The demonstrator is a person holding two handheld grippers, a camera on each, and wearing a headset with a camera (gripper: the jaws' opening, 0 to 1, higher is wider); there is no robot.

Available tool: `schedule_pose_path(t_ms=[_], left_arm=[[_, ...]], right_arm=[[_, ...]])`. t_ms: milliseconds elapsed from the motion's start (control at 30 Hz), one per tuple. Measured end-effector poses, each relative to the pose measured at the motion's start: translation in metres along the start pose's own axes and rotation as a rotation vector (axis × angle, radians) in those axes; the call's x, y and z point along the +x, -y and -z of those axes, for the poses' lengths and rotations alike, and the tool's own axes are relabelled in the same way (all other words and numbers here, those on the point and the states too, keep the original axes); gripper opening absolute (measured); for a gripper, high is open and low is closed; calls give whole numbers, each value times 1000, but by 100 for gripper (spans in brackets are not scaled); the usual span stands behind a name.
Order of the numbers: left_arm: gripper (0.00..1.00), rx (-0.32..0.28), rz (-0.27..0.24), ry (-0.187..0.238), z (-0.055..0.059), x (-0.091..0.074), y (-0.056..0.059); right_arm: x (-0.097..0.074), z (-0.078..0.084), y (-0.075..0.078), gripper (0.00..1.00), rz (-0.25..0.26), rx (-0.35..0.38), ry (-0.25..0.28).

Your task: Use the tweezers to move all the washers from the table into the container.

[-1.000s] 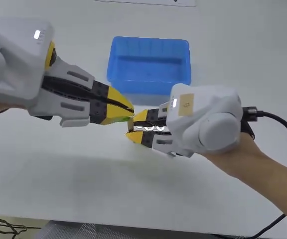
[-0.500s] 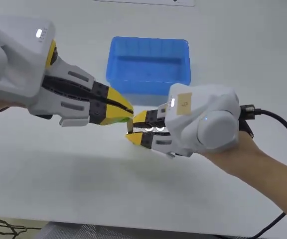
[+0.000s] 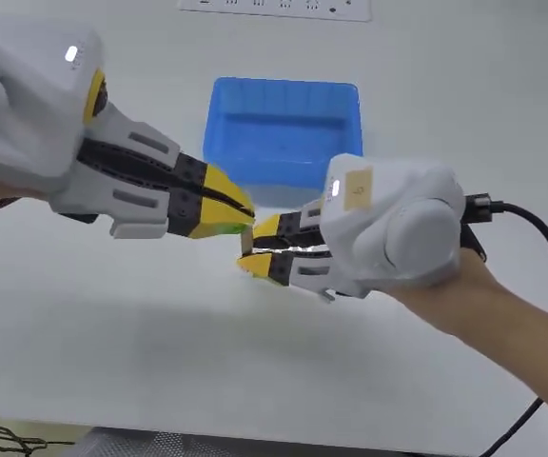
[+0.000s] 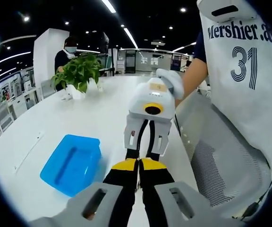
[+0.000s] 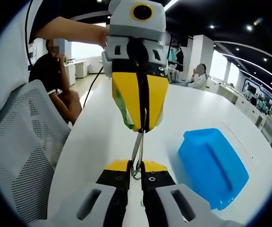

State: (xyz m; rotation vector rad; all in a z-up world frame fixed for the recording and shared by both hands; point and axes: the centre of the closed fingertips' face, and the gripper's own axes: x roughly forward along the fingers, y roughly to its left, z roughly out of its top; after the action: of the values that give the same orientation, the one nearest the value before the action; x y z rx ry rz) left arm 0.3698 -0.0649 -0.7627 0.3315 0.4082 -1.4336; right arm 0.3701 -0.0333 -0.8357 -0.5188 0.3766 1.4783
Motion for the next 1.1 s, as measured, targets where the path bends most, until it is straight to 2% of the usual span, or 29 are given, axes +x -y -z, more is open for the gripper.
schedule_pose_path(t_ms=[267,400,600,833,967,1000,1100], left_arm=[[5,23,-20,43,-30,-14,-14],[6,34,-55,84,-46,-22,-23],[6,86,-61,82,-65,-25,-30],[6,122,-65,85,-78,-24,-45],[6,144,-68,87,-83,-20,-59],[6,153,-70,87,-84,-19,-64],[6,166,-71,91,-86,-16,-75]], right_arm=[[-16,-24,19,10,39,-29,22],[-27,-39,33,10,68,-60,38],[-37,-52,49,10,85,-118,33],[-46,-58,70,10,116,-142,36],[-50,-58,85,10,139,-146,35],[-50,-56,96,10,148,-151,32],[-51,-55,108,10,157,-152,32]])
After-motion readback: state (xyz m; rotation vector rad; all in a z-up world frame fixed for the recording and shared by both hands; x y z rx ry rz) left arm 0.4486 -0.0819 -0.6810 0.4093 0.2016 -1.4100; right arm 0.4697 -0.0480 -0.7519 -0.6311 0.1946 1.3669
